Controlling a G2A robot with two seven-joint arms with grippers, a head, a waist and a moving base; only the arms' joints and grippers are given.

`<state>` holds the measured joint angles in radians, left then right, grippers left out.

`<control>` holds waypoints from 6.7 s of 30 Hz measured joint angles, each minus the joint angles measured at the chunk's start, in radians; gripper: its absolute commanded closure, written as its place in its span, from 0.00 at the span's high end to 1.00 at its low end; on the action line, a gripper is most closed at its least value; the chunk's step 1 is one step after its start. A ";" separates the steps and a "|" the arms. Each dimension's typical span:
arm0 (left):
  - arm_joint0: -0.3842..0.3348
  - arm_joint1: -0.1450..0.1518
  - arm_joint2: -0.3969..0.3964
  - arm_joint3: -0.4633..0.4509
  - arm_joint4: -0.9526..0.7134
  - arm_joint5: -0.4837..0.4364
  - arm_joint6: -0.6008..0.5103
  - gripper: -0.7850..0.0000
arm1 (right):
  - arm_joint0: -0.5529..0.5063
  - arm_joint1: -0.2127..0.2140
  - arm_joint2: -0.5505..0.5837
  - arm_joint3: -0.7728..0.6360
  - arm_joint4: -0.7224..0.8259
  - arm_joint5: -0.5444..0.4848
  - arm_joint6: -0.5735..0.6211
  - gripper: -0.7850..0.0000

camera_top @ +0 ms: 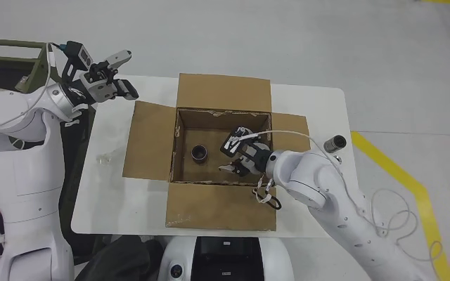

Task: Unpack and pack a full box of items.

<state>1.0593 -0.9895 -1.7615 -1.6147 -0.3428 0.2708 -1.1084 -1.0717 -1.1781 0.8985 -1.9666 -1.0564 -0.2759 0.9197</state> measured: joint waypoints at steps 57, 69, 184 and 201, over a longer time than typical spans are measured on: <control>0.000 0.000 0.000 0.000 0.000 0.000 0.000 1.00 | 0.494 -0.256 -0.441 0.747 0.076 -0.231 -0.185 0.99; 0.000 0.000 0.000 0.000 0.000 0.000 0.000 1.00 | 0.546 -0.344 -0.501 0.917 0.096 -0.257 -0.237 0.90; 0.000 0.000 0.000 0.000 0.000 0.000 0.000 1.00 | -0.304 -0.028 0.457 -0.083 0.027 -0.356 -0.218 0.00; 0.000 0.000 0.000 0.000 0.000 0.000 0.000 1.00 | -0.568 0.018 0.794 -0.159 0.112 -0.389 -0.263 0.00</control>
<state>1.0594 -0.9895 -1.7615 -1.6147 -0.3428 0.2708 -1.1084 -1.6400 -1.1599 1.6928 -2.1259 -0.9441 -0.6651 0.6565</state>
